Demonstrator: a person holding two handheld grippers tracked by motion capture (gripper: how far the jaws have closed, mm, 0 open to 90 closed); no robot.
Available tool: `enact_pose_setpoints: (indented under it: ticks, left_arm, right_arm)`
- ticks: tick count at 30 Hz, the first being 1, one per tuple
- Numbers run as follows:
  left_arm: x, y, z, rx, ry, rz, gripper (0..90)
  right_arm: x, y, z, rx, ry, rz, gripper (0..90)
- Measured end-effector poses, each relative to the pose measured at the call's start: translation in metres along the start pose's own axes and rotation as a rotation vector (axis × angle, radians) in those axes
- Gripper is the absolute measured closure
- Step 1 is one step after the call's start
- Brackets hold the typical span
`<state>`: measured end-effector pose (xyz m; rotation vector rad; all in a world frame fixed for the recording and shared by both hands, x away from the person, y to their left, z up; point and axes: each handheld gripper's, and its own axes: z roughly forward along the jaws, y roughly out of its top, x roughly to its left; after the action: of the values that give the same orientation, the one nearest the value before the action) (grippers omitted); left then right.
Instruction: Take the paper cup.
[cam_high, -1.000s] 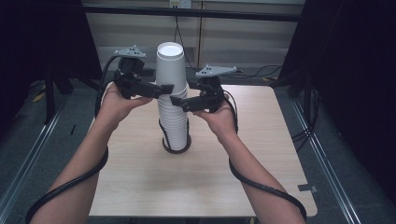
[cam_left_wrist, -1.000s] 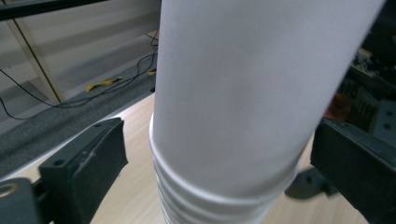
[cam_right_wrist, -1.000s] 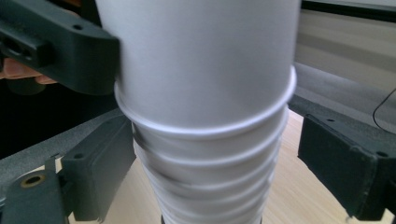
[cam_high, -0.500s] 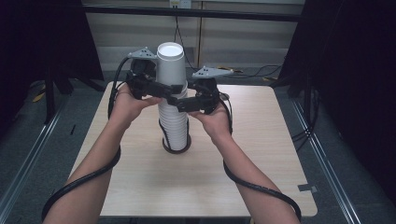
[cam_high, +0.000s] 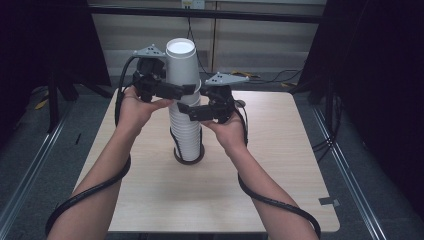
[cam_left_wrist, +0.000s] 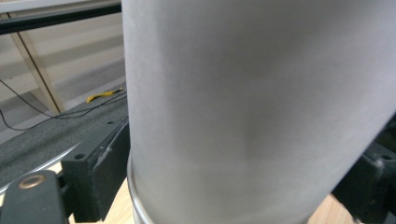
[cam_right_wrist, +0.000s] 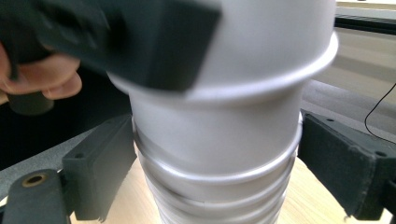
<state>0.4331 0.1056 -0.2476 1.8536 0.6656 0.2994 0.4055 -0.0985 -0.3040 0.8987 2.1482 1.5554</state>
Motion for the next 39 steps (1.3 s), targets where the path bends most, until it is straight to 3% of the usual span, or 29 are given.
enact_pose_setpoints:
  ticks: [3, 18, 39]
  left_arm:
    - [-0.004, 0.007, -0.003, 0.004, 0.015, 0.016, 10.7]
    - [-0.004, 0.022, -0.015, -0.007, 0.027, 0.020, 11.8]
    - [-0.006, 0.036, -0.025, -0.005, 0.012, 0.011, 13.2]
  right_arm:
    - [0.000, 0.000, 0.000, 0.006, -0.003, -0.005, 10.9]
    - [0.001, -0.001, 0.000, 0.004, -0.009, -0.009, 10.8]
    - [0.001, -0.002, -0.002, 0.015, -0.010, -0.017, 11.3]
